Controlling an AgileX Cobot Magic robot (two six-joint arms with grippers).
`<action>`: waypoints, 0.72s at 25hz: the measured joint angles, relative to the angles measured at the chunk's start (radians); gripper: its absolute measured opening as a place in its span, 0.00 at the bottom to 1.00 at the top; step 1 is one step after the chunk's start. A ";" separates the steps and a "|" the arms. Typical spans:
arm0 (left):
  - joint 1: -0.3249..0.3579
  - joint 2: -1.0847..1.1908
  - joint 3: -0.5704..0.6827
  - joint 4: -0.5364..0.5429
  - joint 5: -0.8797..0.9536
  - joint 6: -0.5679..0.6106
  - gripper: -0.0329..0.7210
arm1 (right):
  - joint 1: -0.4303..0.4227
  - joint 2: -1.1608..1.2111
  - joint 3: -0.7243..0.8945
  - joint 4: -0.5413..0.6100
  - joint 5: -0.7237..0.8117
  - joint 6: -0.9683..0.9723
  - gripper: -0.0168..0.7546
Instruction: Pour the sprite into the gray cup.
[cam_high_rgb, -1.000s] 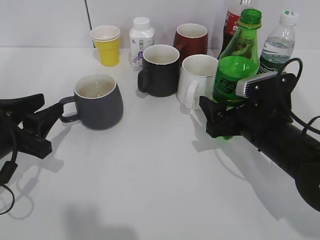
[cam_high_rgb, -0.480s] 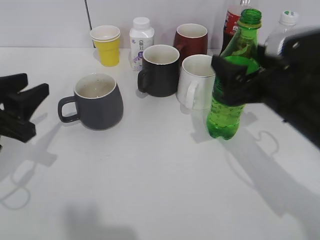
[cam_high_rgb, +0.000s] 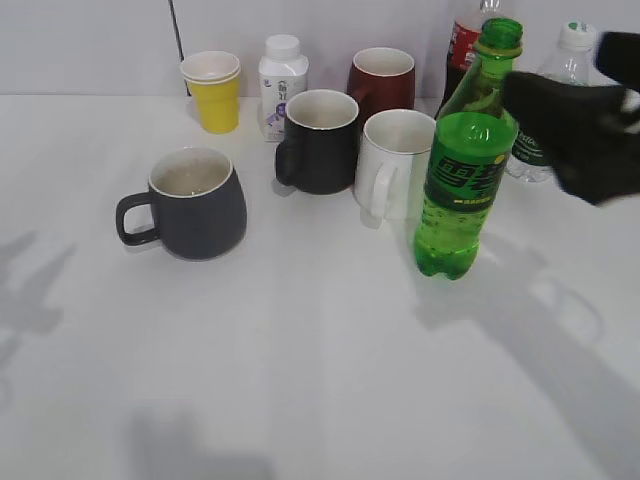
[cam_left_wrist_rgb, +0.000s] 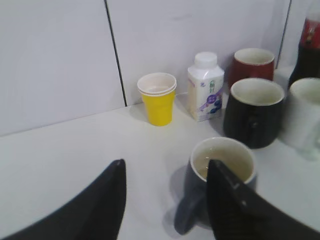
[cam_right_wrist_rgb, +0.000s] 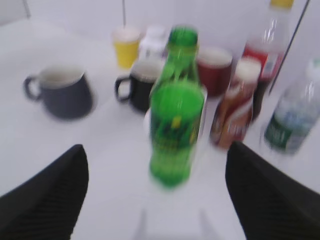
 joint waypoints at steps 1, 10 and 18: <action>-0.016 -0.042 -0.026 -0.023 0.094 -0.001 0.60 | 0.000 -0.072 -0.006 0.000 0.112 0.005 0.87; -0.063 -0.475 -0.137 -0.053 0.794 -0.002 0.63 | 0.000 -0.704 -0.049 0.000 1.026 0.079 0.83; -0.063 -0.678 -0.138 -0.042 1.132 -0.002 0.63 | 0.000 -0.935 -0.098 -0.039 1.415 0.175 0.79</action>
